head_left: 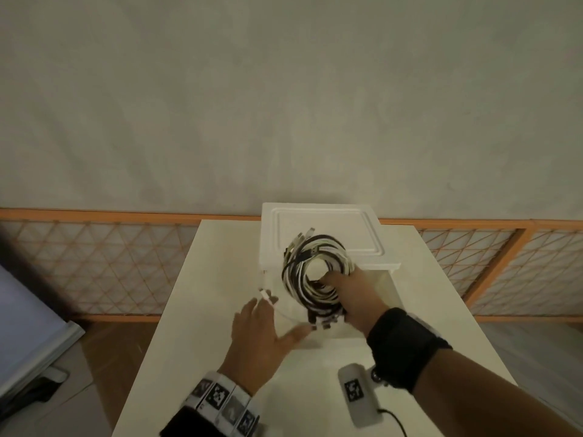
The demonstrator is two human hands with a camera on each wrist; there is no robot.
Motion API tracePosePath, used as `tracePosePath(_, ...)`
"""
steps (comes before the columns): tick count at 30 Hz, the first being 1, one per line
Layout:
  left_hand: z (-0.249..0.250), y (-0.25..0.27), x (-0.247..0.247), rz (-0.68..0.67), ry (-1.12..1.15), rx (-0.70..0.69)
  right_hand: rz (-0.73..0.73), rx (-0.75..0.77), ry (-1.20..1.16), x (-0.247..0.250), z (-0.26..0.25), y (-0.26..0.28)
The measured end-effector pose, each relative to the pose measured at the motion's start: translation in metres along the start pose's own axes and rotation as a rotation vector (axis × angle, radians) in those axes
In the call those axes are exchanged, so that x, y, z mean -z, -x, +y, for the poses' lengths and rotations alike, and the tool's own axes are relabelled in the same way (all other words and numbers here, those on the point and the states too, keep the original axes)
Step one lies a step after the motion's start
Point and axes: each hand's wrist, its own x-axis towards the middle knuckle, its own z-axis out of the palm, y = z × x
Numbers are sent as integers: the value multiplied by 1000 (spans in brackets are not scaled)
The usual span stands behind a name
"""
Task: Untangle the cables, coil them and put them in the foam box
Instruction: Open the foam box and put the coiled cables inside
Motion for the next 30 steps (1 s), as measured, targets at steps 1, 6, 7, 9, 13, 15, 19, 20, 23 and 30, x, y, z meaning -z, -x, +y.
tracePosePath(1,-7,6,-5,-120,-136,28,37,79,138,7,-4,-12)
tracePosePath(6,-37,30,-41,-266,-257,-86,-241,347,1105,7,-17,-49)
tracePosePath(7,-41,29,-45,-250,-275,-90,-360,361,1281,0,-15,-53)
tracePosePath(9,-48,27,-53,-155,-328,-124,-600,342,1544,-19,-5,-61)
tracePosePath(13,-58,23,-61,-60,-336,-222,-828,152,1689,-53,24,-90)
tracePosePath(15,-61,21,-65,27,-314,-263,-846,65,1723,-62,30,-106)
tracePosePath(19,-59,19,-75,246,-250,-270,-831,23,1663,-66,31,-128)
tracePosePath(20,-59,18,-78,285,-247,-277,-826,26,1641,-65,34,-131)
tracePosePath(23,-60,18,-80,360,-285,-302,-803,67,1653,-69,41,-136)
tracePosePath(30,-58,23,-78,429,-304,-336,-865,149,1677,-64,38,-130)
